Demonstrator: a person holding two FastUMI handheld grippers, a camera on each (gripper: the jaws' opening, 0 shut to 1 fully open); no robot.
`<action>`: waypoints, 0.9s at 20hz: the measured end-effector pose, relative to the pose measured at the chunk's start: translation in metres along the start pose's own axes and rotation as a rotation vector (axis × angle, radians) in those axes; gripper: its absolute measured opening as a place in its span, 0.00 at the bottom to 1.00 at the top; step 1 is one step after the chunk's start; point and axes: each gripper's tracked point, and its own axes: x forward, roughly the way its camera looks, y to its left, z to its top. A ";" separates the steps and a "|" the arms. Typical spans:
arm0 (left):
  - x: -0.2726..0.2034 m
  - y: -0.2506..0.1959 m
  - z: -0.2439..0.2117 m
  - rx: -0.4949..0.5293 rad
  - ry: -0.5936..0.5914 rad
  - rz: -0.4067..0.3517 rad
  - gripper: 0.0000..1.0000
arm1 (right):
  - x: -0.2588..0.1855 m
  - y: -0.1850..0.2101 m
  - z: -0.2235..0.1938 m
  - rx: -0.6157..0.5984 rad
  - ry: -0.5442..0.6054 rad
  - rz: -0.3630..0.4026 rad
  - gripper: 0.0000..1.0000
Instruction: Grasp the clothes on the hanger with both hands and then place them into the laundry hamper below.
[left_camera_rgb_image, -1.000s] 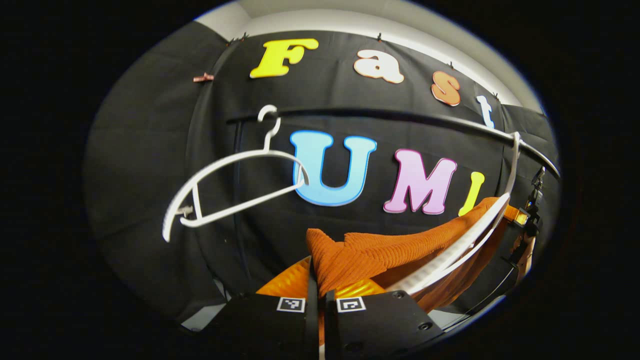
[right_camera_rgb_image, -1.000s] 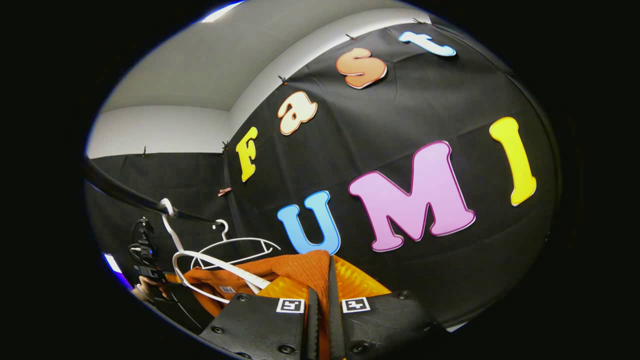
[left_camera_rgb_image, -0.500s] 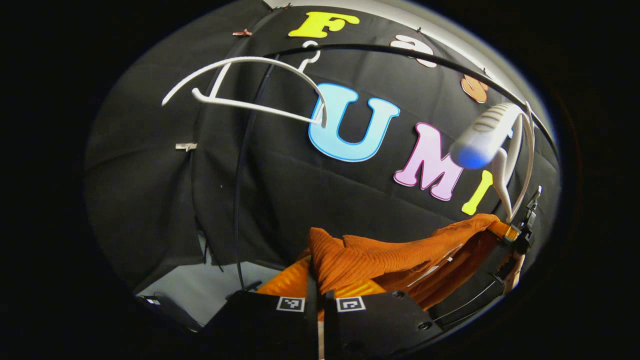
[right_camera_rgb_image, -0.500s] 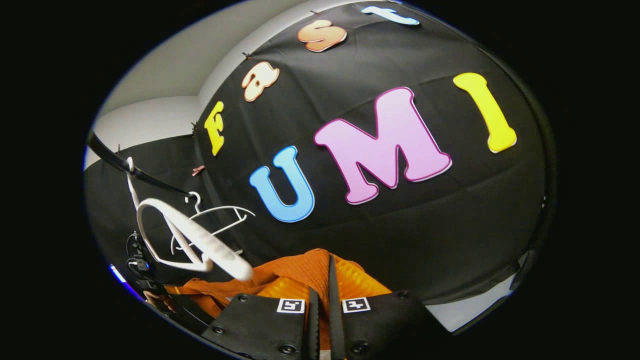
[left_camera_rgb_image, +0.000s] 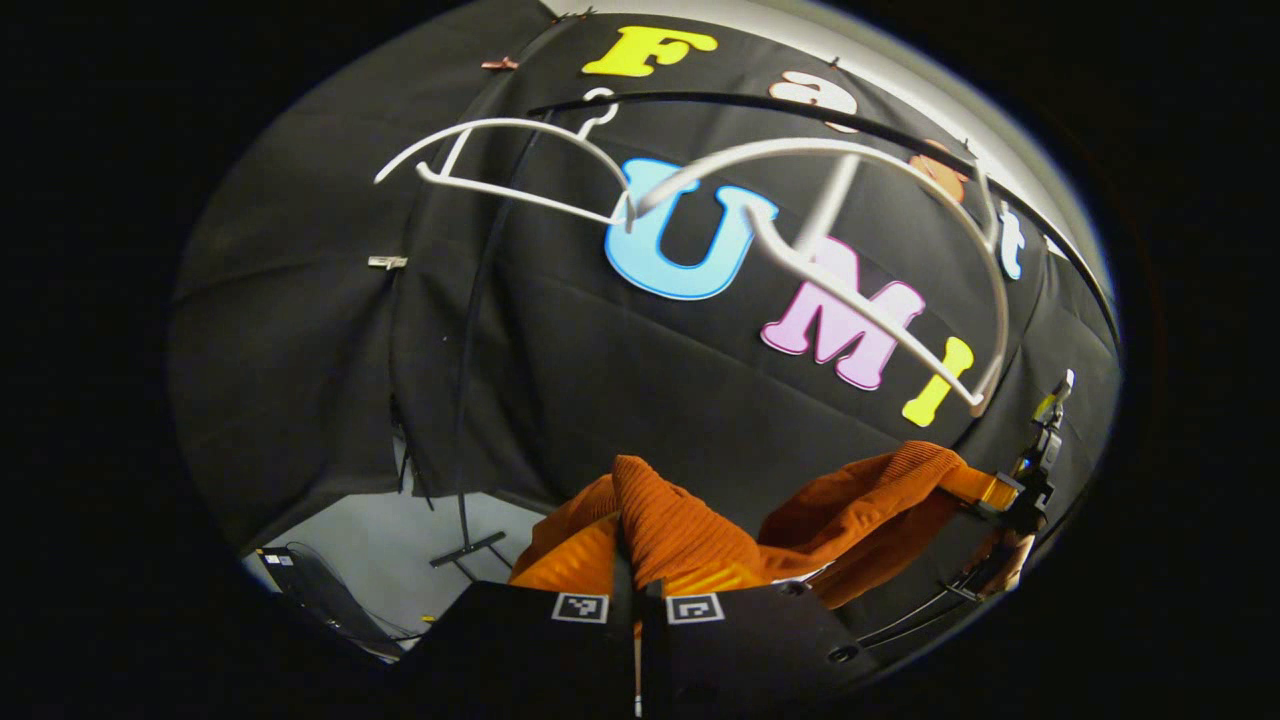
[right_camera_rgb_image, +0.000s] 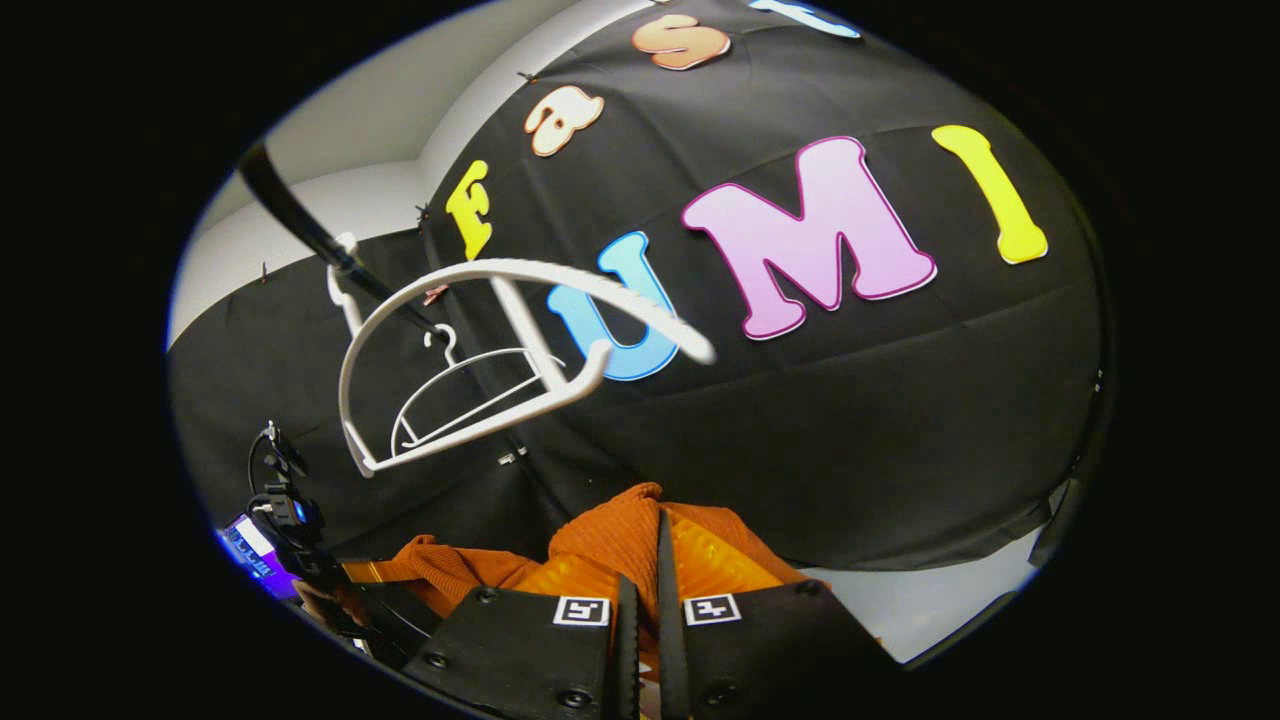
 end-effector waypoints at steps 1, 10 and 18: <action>-0.003 -0.009 -0.002 0.010 0.009 -0.019 0.07 | -0.003 0.012 -0.003 0.009 0.004 0.024 0.13; -0.002 -0.074 -0.016 0.080 0.029 -0.118 0.07 | -0.001 0.104 -0.071 0.061 0.133 0.203 0.13; 0.029 -0.071 -0.085 -0.024 0.233 -0.111 0.07 | 0.015 0.084 -0.151 0.078 0.357 0.104 0.12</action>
